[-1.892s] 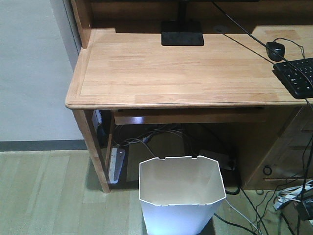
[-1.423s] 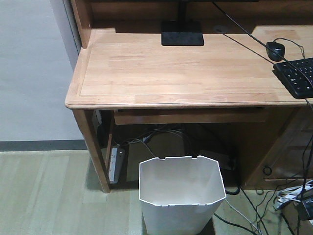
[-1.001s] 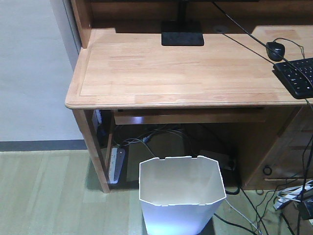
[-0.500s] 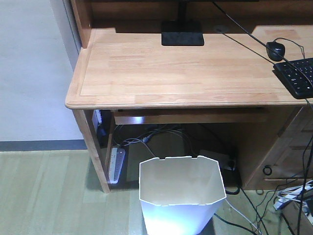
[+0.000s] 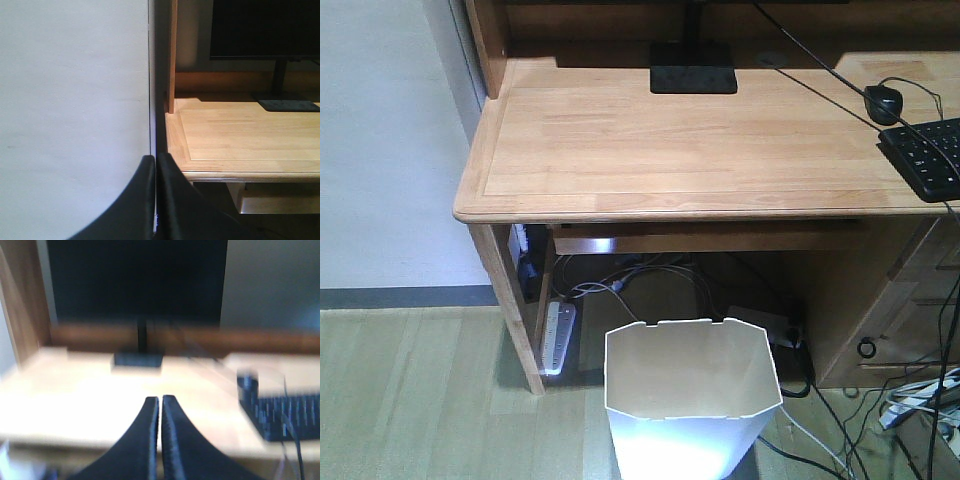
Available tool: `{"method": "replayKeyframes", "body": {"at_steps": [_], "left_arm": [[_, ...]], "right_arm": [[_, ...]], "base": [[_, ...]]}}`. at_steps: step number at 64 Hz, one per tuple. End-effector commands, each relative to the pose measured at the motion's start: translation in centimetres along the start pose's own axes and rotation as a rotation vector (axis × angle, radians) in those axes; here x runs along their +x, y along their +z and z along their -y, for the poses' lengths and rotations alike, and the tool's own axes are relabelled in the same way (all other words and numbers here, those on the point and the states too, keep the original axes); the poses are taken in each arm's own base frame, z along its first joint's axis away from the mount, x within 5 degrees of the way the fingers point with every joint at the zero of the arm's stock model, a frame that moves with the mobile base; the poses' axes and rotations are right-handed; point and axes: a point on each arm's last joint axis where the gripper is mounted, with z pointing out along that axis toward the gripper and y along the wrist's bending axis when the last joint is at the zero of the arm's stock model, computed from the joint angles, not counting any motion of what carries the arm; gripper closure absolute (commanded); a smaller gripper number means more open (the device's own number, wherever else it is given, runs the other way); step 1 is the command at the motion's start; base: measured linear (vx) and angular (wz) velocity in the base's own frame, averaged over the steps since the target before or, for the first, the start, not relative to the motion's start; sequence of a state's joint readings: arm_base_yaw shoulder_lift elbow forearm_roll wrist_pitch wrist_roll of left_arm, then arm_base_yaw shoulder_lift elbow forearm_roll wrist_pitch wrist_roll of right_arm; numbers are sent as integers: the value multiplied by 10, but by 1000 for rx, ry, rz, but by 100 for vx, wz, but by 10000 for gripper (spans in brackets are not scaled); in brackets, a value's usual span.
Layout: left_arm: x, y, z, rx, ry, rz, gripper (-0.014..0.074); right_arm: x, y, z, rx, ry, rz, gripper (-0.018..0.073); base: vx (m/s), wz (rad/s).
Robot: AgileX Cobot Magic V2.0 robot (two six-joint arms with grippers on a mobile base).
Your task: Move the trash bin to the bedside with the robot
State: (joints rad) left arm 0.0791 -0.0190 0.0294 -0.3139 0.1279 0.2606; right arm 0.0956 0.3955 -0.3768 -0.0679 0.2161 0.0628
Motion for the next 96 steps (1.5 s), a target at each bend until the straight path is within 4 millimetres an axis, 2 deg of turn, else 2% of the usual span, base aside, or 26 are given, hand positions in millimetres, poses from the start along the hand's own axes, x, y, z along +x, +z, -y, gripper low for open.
{"method": "replayKeyframes", "body": {"at_steps": [1,17,29,38,47,60,66,70,84,96], "left_arm": [[3,1,-2,-19,-13,45,602],[3,1,-2,-19,-13,45,602],[3,1,-2,-19,-13,45,602],[3,1,-2,-19,-13,45,602],[3,1,-2,-20,-13,45,602],[3,1,-2,-20,-13,45,602],[3,1,-2,-20,-13,45,602],[3,1,-2,-20,-13,45,602],[3,1,-2,-20,-13,45,602],[3,1,-2,-20,-13,45,602]], "right_arm": [[-10,13,0,1,-13,-27,570],[7,33,0,4,-7,-204,570],[19,35,0,7,5,-340,565],[24,36,0,10,6,-392,517],[26,35,0,11,6,-420,384],[27,34,0,12,6,-434,42],[27,34,0,12,7,-435,-60],[27,34,0,11,2,-434,-94],[27,35,2,18,-48,-428,-81],[22,39,1,24,14,-403,-27]], "base": [[0,0],[0,0],[0,0],[0,0],[0,0],[0,0],[0,0],[0,0],[0,0],[0,0]]}}
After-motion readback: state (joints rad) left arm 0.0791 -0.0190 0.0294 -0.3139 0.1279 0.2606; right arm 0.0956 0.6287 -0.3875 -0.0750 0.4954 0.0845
